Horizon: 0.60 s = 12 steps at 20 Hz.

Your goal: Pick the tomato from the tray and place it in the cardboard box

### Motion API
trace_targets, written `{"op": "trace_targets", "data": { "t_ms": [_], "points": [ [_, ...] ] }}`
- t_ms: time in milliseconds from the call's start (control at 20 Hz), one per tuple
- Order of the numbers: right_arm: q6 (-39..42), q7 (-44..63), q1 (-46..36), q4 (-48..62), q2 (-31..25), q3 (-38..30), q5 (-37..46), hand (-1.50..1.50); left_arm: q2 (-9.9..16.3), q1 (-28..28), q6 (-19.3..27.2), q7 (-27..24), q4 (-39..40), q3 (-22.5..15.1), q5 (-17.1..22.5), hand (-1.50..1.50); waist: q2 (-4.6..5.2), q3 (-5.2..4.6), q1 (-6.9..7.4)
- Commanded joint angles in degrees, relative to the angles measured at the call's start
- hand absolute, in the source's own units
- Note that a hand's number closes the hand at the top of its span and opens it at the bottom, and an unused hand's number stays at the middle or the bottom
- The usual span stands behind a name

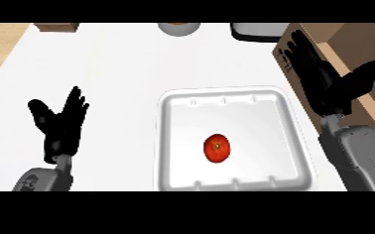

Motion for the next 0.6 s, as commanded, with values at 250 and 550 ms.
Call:
{"op": "trace_targets", "data": {
  "t_ms": [250,550],
  "points": [
    [5.57,-2.67,-9.71,-15.26,-7.44,-3.16,0.75,-1.5,11.48,-7.67,-13.46,-11.94,-8.99,-8.0,-10.62,0.0,-1.11,1.1,-2.61],
    [11.52,-13.65,3.42,-16.12,-16.47,1.25,14.11,-1.5,11.84,-8.94,-19.75,-15.29,-8.19,-7.81,-9.06,0.0,0.95,1.18,-1.08]
  ]
}}
